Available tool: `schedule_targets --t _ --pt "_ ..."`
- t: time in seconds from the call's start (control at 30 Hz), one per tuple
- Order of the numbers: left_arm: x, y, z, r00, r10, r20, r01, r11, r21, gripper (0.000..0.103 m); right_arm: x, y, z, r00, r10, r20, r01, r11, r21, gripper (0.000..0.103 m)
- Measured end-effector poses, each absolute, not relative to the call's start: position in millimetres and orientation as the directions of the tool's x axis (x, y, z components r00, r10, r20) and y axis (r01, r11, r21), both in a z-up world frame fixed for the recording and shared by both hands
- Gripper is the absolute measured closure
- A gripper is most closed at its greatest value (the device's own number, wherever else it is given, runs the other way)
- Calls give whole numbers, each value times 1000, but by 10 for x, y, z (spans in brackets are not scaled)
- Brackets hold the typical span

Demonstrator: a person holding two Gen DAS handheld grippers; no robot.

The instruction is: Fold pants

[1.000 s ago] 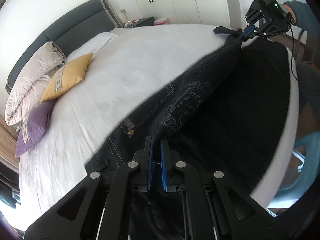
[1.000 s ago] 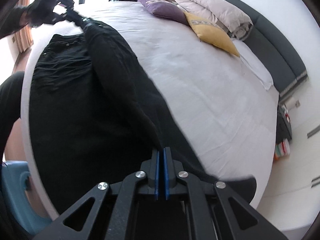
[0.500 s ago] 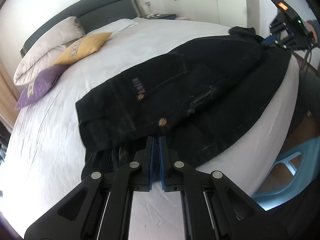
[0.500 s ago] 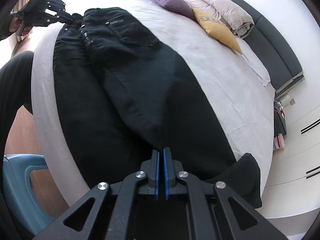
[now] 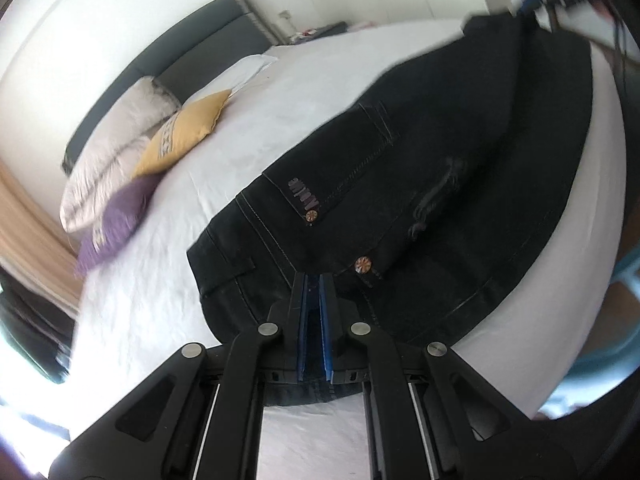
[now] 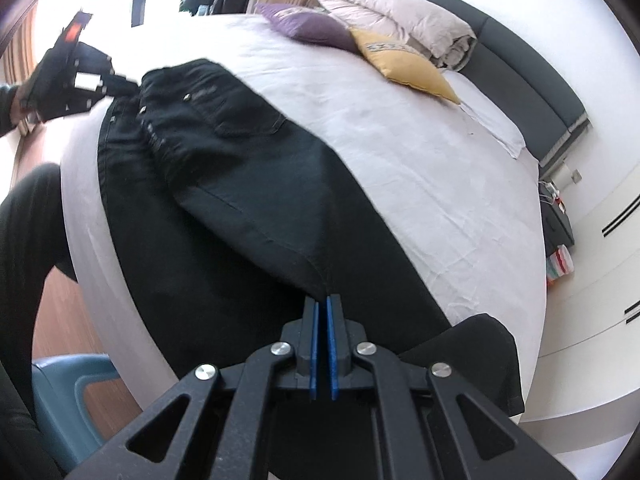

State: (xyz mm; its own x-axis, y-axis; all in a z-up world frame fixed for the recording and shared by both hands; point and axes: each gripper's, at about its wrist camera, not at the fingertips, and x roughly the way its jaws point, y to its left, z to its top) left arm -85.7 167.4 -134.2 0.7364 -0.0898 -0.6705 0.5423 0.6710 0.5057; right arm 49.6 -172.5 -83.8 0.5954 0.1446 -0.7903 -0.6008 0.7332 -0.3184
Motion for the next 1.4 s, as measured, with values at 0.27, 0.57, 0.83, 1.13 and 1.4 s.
schedule_targets --t 0.27,0.57,0.83,1.13,1.4 --pt "-531 1833 -1346 733 -46 -679 570 587 575 29 557 -1719 -911 591 154 -792 -592 749 -296 98" --pt "-425 1899 -1317 722 -93 -686 609 557 565 0 582 -1769 -914 594 157 -789 -576 768 -280 98" --pt "-401 1838 -1390 732 -65 -678 632 437 640 46 601 -1848 -856 602 179 -778 -551 799 -242 98" --pt "-387 1734 -1602 764 -39 -644 624 300 722 46 688 -2025 -733 607 232 -760 -509 848 -148 98" --pt "-213 1693 -1706 775 -24 -632 608 305 733 83 692 -2153 -595 613 284 -737 -486 871 -69 98"
